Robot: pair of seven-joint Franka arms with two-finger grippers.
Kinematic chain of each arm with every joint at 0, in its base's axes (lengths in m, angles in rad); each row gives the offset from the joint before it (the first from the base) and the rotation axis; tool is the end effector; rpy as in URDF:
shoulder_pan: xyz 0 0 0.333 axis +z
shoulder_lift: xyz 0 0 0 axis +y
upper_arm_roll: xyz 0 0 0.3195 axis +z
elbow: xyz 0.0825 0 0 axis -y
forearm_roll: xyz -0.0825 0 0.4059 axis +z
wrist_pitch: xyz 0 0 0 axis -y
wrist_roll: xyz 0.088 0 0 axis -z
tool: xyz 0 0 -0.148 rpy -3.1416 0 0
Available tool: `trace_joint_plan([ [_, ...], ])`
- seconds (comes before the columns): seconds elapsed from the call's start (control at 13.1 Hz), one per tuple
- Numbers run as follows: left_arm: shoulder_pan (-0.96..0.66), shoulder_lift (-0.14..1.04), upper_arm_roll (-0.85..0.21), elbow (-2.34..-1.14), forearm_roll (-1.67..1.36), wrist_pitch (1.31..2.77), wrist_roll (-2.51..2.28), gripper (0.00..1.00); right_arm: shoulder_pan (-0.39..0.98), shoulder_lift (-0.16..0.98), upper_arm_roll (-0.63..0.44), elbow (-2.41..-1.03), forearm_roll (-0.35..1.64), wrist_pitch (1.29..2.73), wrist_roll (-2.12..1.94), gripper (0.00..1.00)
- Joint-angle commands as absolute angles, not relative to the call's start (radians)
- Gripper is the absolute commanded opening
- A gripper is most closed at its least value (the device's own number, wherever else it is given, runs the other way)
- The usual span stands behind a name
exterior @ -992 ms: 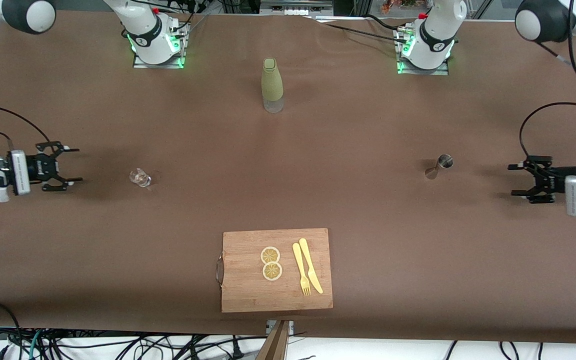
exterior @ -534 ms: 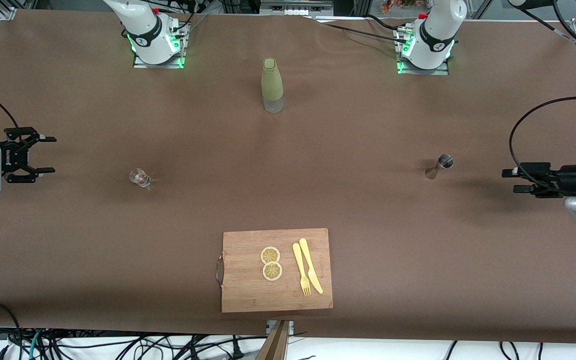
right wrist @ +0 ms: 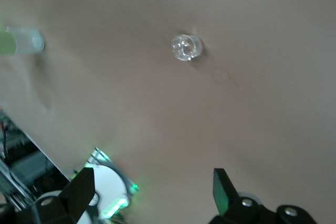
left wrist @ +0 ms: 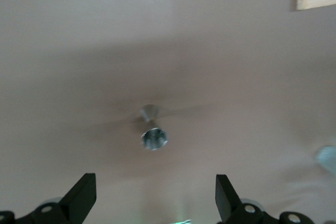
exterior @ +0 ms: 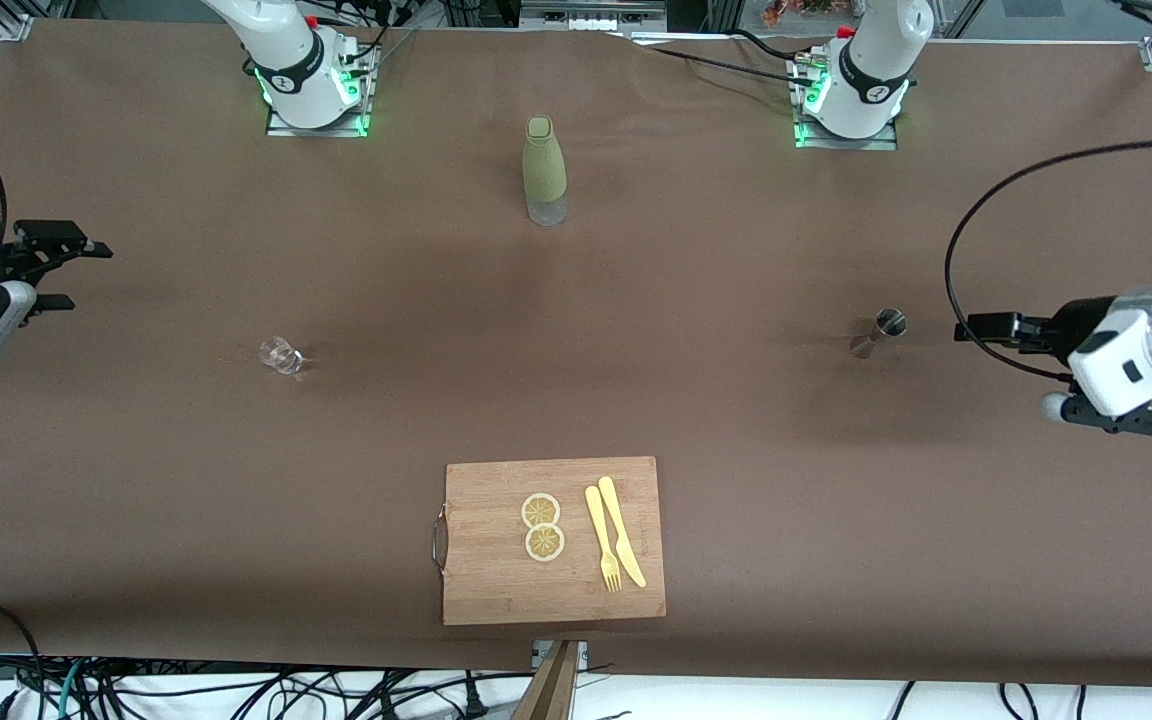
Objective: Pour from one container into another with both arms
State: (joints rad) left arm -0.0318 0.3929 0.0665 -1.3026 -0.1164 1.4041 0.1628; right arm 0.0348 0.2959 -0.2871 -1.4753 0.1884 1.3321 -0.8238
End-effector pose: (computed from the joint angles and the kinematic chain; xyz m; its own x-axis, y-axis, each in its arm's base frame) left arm 0.6537 -0.0026 0.4620 0.9526 -0.1451 -0.2675 -0.1120 -0.9845 0.1351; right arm 0.5946 -0.1040 0.4500 0.8014 0.5617 -0.2055 0.4667 -0.8022 -0.3724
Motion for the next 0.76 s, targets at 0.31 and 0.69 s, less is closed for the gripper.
trace_joint_plan([
  [0.31, -0.006, 0.258, 0.052, -1.304, -0.028, 1.394, 0.093, 1.0, 0.074, 0.128, -0.223, -1.67, 0.06, 1.499, -0.455, 1.0],
  [0.69, -0.003, 0.267, 0.014, -1.264, -0.06, 1.404, -0.113, 1.0, 0.092, 0.092, -0.16, -1.664, -0.049, 1.502, -0.085, 1.0],
])
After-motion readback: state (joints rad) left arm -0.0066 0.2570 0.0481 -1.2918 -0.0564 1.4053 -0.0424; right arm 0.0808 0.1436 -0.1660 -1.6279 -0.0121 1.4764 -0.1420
